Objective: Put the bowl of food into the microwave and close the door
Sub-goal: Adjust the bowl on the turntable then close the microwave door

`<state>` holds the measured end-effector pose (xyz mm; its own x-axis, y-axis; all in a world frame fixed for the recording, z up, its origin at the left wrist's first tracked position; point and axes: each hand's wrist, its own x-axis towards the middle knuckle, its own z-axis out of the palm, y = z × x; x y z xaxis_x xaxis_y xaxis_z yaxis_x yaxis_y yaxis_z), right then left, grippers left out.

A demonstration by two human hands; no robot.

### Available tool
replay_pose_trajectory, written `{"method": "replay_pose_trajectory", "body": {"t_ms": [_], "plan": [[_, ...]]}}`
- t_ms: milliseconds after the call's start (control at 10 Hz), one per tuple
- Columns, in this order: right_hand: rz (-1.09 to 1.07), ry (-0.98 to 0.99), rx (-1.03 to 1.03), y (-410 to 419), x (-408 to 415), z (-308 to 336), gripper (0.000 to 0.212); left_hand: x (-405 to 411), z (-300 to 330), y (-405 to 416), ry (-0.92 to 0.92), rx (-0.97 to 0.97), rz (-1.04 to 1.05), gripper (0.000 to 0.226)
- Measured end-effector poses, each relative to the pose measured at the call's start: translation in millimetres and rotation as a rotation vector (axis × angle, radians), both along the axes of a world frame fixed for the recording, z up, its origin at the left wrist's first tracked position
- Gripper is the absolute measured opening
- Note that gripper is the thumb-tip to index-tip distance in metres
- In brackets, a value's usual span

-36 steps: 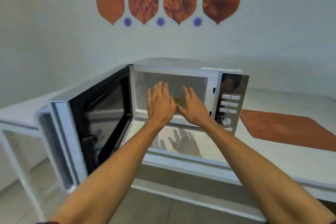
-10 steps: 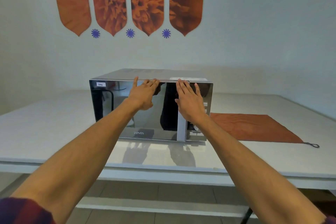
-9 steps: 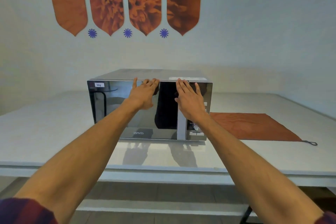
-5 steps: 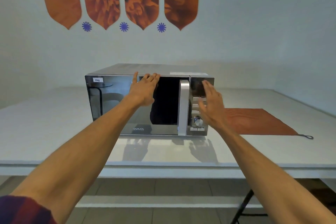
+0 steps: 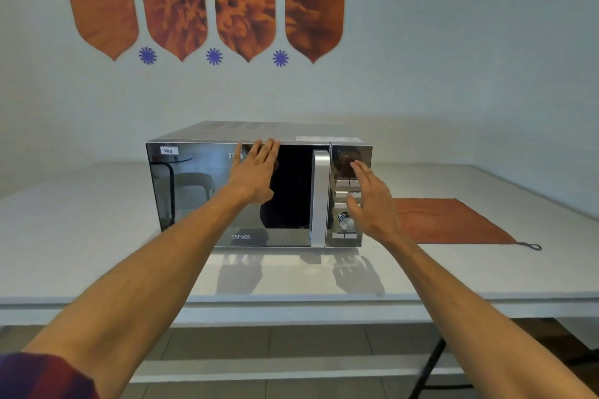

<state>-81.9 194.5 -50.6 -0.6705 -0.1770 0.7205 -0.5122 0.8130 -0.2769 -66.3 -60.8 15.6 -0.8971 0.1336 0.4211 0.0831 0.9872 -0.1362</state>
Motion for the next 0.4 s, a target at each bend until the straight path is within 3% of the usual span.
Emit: {"method": "replay_pose_trajectory", "body": {"t_ms": [300,400], "plan": [[0.02,-0.072,0.354,-31.7,19.7,30.0,0.074,15.4,-58.0,4.5,0.016,0.158,-0.042,0.099],[-0.028,-0.091,0.37,-33.1,28.5,44.0,0.076,29.2,-65.9,-14.1,0.071,0.164,-0.017,0.094]]}}
